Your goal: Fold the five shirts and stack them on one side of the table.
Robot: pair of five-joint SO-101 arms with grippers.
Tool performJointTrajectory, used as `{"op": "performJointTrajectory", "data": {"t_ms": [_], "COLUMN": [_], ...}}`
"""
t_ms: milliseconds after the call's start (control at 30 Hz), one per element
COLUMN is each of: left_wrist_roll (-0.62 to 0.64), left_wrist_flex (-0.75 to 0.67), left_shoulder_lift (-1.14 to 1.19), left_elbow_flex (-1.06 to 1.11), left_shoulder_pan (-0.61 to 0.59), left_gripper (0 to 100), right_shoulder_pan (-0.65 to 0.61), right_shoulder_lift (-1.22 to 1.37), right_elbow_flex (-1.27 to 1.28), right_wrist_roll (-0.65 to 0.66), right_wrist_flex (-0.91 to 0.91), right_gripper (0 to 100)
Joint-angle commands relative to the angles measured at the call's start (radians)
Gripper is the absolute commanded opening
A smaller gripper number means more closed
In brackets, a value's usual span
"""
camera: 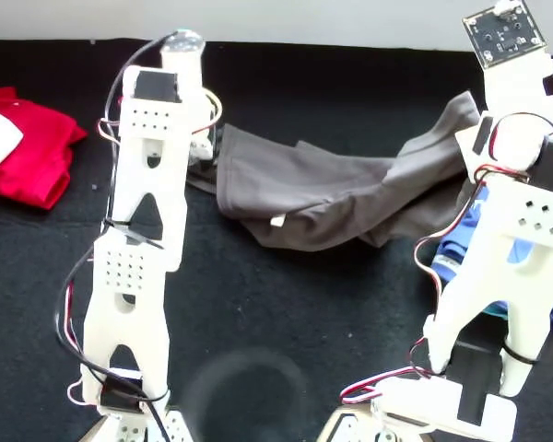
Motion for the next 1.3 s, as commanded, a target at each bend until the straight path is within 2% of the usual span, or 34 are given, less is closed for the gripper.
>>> {"op": "performJointTrajectory", "data": {"t_ms": [0,67,200,567,633,700,767,900,1133,1267], "left_wrist_roll": [-0.124,-0.166,-0.169,-0.120,-0.074,-0.032,-0.044,-0.094,-0.114,-0.249], "left_wrist_flex": [0.018,0.017,-0.029,-0.238,-0.281,-0.325,-0.347,-0.344,-0.232,-0.104], "left_shoulder_lift": [-0.143,-0.213,-0.289,-0.197,-0.154,-0.122,-0.097,-0.093,-0.357,-0.512], "left_elbow_flex": [0.168,0.323,0.530,0.545,0.545,0.545,0.545,0.544,0.544,0.549], "left_shoulder_pan": [0.070,0.110,0.168,0.222,0.226,0.228,0.229,0.226,0.134,0.094], "left_gripper": [10,11,20,20,20,16,12,1,1,1], "right_shoulder_pan": [0.012,0.012,0.012,0.008,0.010,0.012,0.013,0.013,0.013,0.008], "right_shoulder_lift": [-0.002,-0.001,-0.001,-0.001,-0.001,-0.001,-0.002,-0.002,-0.004,-0.007], "right_elbow_flex": [-0.002,-0.001,-0.001,0.001,0.001,0.001,0.001,-0.001,-0.010,-0.010], "right_wrist_roll": [-0.009,-0.009,-0.009,-0.009,-0.009,-0.009,-0.009,-0.009,-0.009,-0.009], "right_wrist_flex": [-0.021,-0.021,-0.018,-0.015,-0.015,-0.015,-0.015,-0.015,-0.021,-0.019], "right_gripper": [0.6,0.6,0.6,0.6,0.6,0.6,0.6,0.6,0.6,0.6]}}
